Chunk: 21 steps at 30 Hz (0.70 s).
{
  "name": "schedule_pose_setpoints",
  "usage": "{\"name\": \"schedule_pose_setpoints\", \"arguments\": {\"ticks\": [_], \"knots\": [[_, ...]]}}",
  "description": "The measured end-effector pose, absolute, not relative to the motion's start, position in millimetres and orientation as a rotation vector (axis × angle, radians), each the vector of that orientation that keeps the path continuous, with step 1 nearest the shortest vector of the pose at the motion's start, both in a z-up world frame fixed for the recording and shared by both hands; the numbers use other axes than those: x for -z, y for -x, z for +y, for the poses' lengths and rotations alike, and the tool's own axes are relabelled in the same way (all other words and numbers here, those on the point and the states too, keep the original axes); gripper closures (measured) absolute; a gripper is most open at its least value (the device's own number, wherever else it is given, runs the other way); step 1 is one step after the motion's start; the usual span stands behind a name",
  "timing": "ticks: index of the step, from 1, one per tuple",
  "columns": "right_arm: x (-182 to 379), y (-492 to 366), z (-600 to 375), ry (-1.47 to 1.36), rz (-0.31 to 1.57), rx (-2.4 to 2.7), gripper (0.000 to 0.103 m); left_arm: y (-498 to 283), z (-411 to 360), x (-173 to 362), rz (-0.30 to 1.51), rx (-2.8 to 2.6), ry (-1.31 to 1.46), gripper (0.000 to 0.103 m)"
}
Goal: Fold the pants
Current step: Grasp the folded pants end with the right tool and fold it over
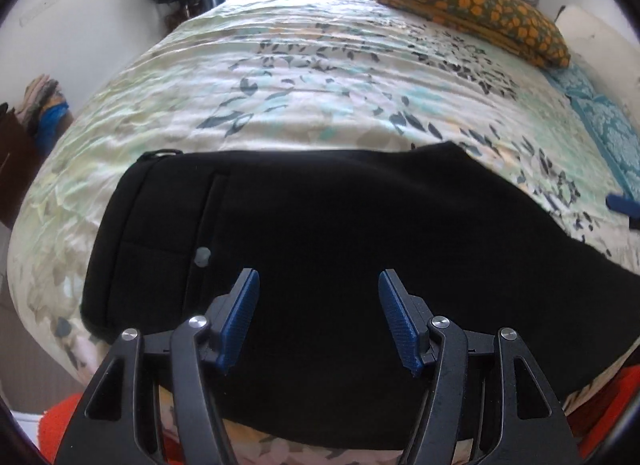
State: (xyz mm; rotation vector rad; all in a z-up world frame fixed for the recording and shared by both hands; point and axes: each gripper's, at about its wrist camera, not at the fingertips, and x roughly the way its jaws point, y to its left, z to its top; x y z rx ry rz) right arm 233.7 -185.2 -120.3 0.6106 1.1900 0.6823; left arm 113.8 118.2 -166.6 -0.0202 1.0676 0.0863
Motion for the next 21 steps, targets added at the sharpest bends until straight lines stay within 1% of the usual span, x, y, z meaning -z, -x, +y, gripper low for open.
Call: {"name": "schedule_pose_setpoints", "arguments": {"ticks": [2, 4, 6, 9, 11, 13, 15, 19, 20, 21], "knots": [[129, -277, -147, -0.592, 1.222, -0.672, 0.010, -108, 121, 190, 1.119, -0.118, -0.024, 0.038], [151, -314, -117, -0.616, 1.288, -0.682, 0.007, -106, 123, 185, 1.110, -0.105, -0.020, 0.038], [182, -341, -89, -0.677, 1.407, -0.718, 0.007, -103, 124, 185, 1.112, -0.095, -0.023, 0.039], [216, -358, -48, -0.727, 1.599, -0.877, 0.007, -103, 118, 186, 1.107, -0.105, -0.059, 0.038], [222, -360, -25, -0.659, 1.667, -0.977, 0.007, -104, 118, 186, 1.106, -0.107, -0.054, 0.037], [231, -360, -10, -0.545, 1.737, -0.942, 0.007, -105, 117, 186, 1.105, -0.103, -0.051, 0.036], [234, -366, -4, -0.435, 1.737, -0.846, 0.008, -106, 118, 185, 1.105, -0.099, -0.051, 0.036], [202, -380, -17, -0.380, 1.568, -0.844, 0.007, -105, 118, 185, 1.101, -0.097, -0.049, 0.036], [200, -381, -20, -0.355, 1.550, -0.822, 0.007, -105, 117, 185, 1.101, -0.098, -0.050, 0.036], [206, -384, -21, -0.351, 1.584, -0.815, 0.007, -105, 117, 185, 1.101, -0.100, -0.051, 0.036]]}}
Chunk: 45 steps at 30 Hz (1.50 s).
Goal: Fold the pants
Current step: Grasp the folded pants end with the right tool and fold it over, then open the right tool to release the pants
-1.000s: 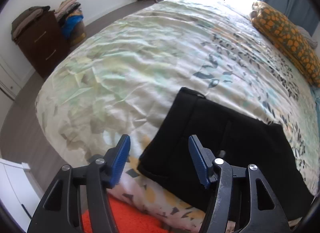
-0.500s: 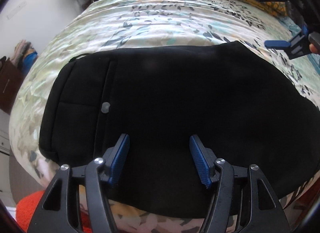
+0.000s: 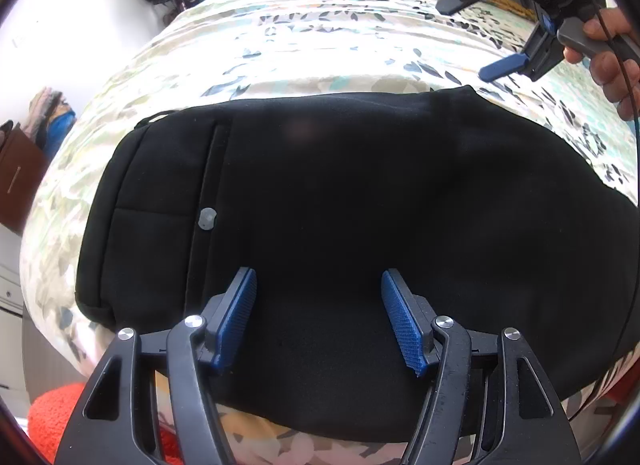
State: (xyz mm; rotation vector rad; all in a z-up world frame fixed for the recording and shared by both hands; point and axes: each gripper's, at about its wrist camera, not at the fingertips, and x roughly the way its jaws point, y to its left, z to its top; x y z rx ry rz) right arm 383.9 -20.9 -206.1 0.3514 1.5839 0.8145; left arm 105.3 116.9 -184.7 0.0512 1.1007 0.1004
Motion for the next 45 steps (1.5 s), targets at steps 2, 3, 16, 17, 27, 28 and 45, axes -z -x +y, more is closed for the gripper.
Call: {"name": "schedule_pose_setpoints", "arguments": {"ticks": [2, 3, 16, 17, 27, 28, 45], "knots": [[226, -379, -19, -0.355, 1.704, -0.836, 0.007, -105, 117, 185, 1.102, -0.102, -0.051, 0.036], [233, -373, -16, -0.366, 1.742, -0.882, 0.007, -105, 117, 184, 1.101, -0.103, -0.048, 0.036], [234, -381, -13, -0.601, 1.593, -0.905, 0.006, -104, 115, 187, 1.098, -0.106, -0.062, 0.035], [226, -386, -24, -0.566, 1.546, -0.860, 0.006, -104, 116, 187, 1.098, -0.105, -0.061, 0.035], [121, -250, -75, 0.137, 1.087, -0.728, 0.006, -105, 114, 186, 1.098, -0.110, -0.071, 0.035], [128, -220, -74, 0.186, 1.075, -0.752, 0.006, -104, 114, 187, 1.097, -0.112, -0.072, 0.035], [178, -106, -213, 0.073, 1.114, -0.295, 0.013, -102, 102, 190, 1.073, -0.145, -0.129, 0.032]]}}
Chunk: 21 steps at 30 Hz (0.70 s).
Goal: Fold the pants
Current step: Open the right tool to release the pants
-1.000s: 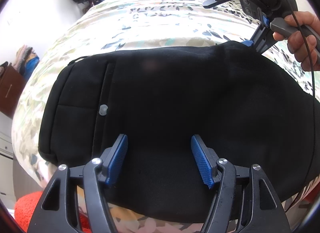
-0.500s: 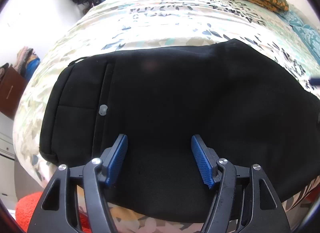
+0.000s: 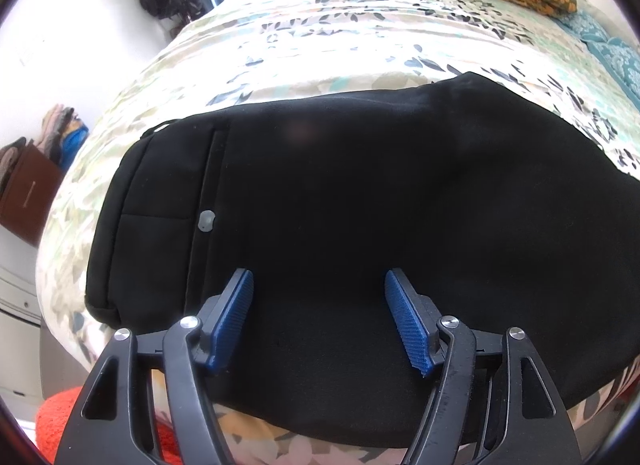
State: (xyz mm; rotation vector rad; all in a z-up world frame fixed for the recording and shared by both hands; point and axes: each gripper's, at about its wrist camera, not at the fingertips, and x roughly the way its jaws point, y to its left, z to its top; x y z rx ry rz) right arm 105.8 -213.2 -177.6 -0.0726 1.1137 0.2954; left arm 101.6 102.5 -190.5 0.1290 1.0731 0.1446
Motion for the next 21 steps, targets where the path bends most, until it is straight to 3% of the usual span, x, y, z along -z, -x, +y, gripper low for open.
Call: {"name": "schedule_pose_setpoints", "arguments": {"ticks": [3, 8, 14, 18, 21], "knots": [[212, -98, -242, 0.063, 1.192, -0.192, 0.012, -100, 104, 190, 1.067, -0.142, -0.133, 0.032], [211, -54, -274, -0.004, 1.114, -0.164, 0.005, -99, 102, 190, 1.064, -0.153, -0.142, 0.032], [202, -41, -284, -0.027, 1.118, -0.150, 0.005, -100, 100, 191, 1.062, -0.164, -0.149, 0.031], [180, -38, -289, 0.004, 0.977, -0.084, 0.006, -99, 98, 192, 1.056, -0.175, -0.157, 0.031], [189, -54, -312, 0.003, 1.019, -0.011, 0.005, -100, 95, 192, 1.050, -0.192, -0.183, 0.027]]}}
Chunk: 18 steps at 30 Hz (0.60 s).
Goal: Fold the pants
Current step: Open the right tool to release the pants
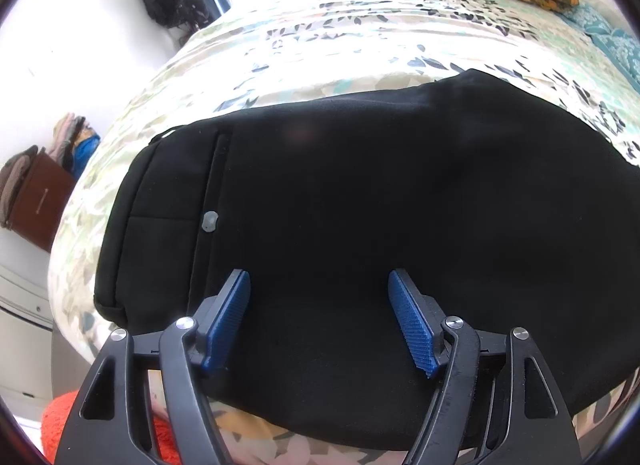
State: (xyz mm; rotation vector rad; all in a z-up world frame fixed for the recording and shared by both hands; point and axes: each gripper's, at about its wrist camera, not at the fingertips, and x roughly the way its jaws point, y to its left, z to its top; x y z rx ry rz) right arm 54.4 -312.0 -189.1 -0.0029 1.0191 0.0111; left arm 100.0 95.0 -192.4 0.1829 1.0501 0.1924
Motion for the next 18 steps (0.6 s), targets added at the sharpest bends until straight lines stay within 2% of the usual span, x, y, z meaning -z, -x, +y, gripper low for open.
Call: {"name": "schedule_pose_setpoints", "arguments": {"ticks": [2, 12, 18], "knots": [[209, -57, -329, -0.021, 1.106, 0.035, 0.005, -101, 96, 193, 1.047, -0.207, -0.197, 0.021], [213, -35, -342, -0.018, 1.071, 0.019, 0.000, -103, 99, 189, 1.050, -0.219, -0.168, 0.020], [209, -30, -348, -0.063, 1.109, 0.018, 0.000, -82, 66, 144, 0.957, -0.081, -0.047, 0.020]]}}
